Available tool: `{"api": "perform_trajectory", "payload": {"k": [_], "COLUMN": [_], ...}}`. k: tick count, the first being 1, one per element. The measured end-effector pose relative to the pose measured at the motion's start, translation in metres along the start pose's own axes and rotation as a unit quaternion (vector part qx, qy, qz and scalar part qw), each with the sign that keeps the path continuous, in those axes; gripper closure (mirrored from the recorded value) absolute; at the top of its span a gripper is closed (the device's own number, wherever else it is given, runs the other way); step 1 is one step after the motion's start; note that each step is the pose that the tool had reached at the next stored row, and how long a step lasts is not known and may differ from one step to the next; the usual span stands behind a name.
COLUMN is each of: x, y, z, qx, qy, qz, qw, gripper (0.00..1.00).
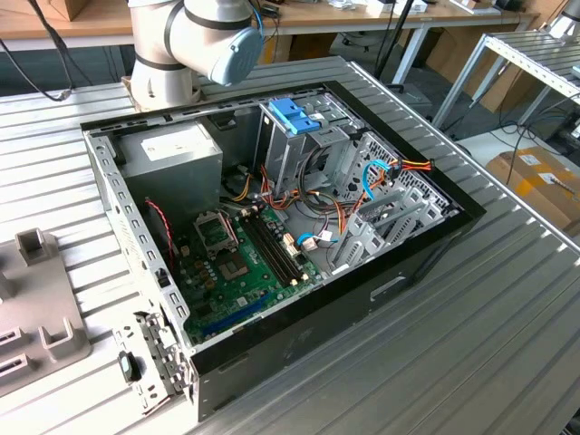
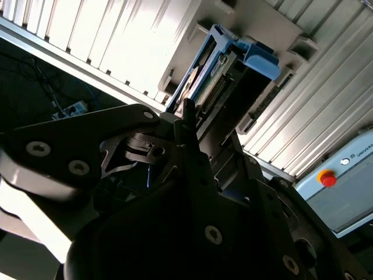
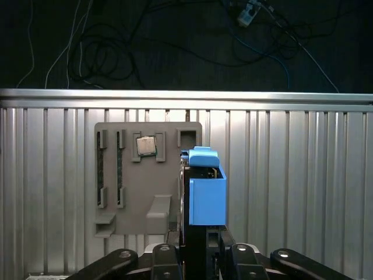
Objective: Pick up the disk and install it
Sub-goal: 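Pick up the disk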
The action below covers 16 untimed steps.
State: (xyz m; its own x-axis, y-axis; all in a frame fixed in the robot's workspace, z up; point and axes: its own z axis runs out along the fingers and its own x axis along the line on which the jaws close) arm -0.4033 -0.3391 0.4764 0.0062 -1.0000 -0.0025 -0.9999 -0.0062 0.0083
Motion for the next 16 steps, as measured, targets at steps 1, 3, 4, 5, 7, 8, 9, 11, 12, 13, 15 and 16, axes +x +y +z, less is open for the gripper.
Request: {"api": "perform_trajectory", "payload": {"k": [1,3,4,5,7,8,9,11,12,13,15,16], "x": [0.0,0.0,0.0,0.0,-0.0001,-0.0001,-0.0001,-0.0001,-0.0001,-0.0001,0.0,0.0], "y": [-0.0018,-0.0051,-0.0071,-0.0091,-0.0118,-0.0118,-0.0119,-0.012,-0.012,-0.012,-0.0136,-0.0144], "z": [0.0,0.0,-0.0001,-0.0001,-0.0001,-0.0001,-0.0001,-0.0001,-0.0001,-0.0001,-0.0002,-0.0001], "qx": [0.0,0.0,0.0,0.0,0.0,0.0,0.0,-0.0001,0.0,0.0,-0.0001,0.0], "qy": [0.0,0.0,0.0,0.0,0.0,0.0,0.0,0.0,0.0,0.0,0.0,0.0], "qz": [0.0,0.0,0.0,0.0,0.0,0.0,0.0,0.0,0.0,0.0,0.0,0.0], "qw": [1.0,1.0,1.0,1.0,1.0,1.0,1.0,1.0,1.0,1.0,1.0,1.0], "gripper": [0.65,0.65,0.65,0.65,0.65,0.65,0.65,0.65,0.65,0.65,0.65,0.65]}}
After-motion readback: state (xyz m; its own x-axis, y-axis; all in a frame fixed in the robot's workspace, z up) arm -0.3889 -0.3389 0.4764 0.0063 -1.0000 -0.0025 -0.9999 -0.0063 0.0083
